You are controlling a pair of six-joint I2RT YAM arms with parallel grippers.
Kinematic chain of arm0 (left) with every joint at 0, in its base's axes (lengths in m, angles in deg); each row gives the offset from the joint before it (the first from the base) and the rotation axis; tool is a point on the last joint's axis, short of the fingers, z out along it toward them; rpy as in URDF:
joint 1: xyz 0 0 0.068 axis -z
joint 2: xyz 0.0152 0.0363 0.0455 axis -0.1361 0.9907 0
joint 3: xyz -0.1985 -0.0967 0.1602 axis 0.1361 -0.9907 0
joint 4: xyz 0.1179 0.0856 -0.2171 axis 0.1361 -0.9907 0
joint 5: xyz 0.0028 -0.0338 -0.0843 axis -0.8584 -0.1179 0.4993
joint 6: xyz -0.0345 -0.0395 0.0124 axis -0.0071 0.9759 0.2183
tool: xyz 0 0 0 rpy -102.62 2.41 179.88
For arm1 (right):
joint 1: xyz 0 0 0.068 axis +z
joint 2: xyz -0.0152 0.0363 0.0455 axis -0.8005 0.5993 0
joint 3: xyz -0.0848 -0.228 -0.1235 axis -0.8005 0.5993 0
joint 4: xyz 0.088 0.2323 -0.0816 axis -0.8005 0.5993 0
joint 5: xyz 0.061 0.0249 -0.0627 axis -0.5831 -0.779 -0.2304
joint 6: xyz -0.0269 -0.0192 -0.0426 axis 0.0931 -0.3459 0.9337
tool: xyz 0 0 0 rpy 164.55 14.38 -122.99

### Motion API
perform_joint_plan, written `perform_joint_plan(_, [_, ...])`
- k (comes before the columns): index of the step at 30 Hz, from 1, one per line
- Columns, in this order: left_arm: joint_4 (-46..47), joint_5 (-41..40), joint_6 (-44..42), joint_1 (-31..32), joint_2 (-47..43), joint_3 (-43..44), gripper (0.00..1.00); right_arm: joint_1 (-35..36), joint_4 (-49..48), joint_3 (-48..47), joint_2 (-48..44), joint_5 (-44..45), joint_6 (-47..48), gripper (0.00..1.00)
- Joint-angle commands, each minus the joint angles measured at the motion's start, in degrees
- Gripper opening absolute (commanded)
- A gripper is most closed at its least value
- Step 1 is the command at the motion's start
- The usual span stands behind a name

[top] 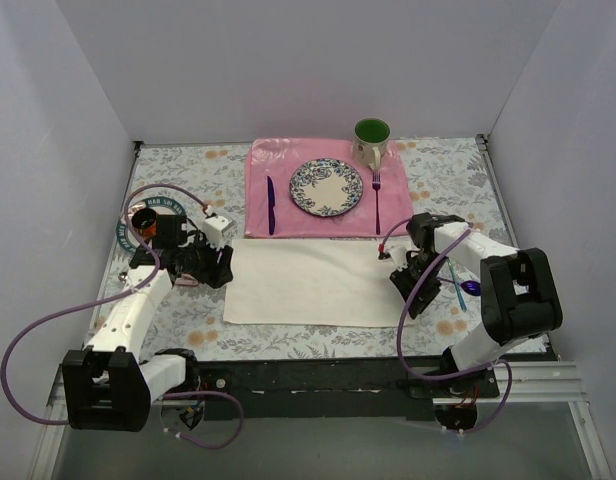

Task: Fold the napkin into a case and place the utensils inside
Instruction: Smooth out the rectangle-folded napkin at the center of the board.

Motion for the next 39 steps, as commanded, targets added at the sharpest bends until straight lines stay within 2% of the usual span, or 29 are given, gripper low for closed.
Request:
perform_joint_plan(1, [7.5,-1.5,7.9,0.2,-4.0,-2.0,0.52,0.0,-4.0,1.0,1.8,3.1,-3.8,0.38])
perform_joint_plan(17, [9.7,-1.8,11.2,0.2,-4.6,-2.8,0.52,0.0,-5.5,-2.4,5.7,2.6,-4.2,0.36])
perform_joint_plan(23, [9.8,-2.0,10.9,0.1,-4.6,-3.2,0.52,0.0,-5.5,-2.9,6.6,2.2,-4.3,0.25])
perform_joint_plan(25, [9.8,-2.0,10.9,0.2,-4.6,-3.3,0.52,0.0,-5.2,-3.1,6.5,2.2,-4.3,0.15])
perform_joint_plan(26, [9.8,-2.1,10.8,0.2,-4.6,-3.3,0.52,0.0,-4.9,-3.6,6.3,2.1,-4.3,0.05])
perform_joint_plan(27, [9.8,-2.1,10.8,0.2,-4.6,-3.3,0.52,0.0,-4.3,-3.8,6.2,2.0,-4.2,0.01])
perform_joint_plan(39, [9.8,-2.4,9.5,0.2,-4.0,-3.3,0.52,0.0,1.6,-5.8,1.3,0.2,-2.0,0.01])
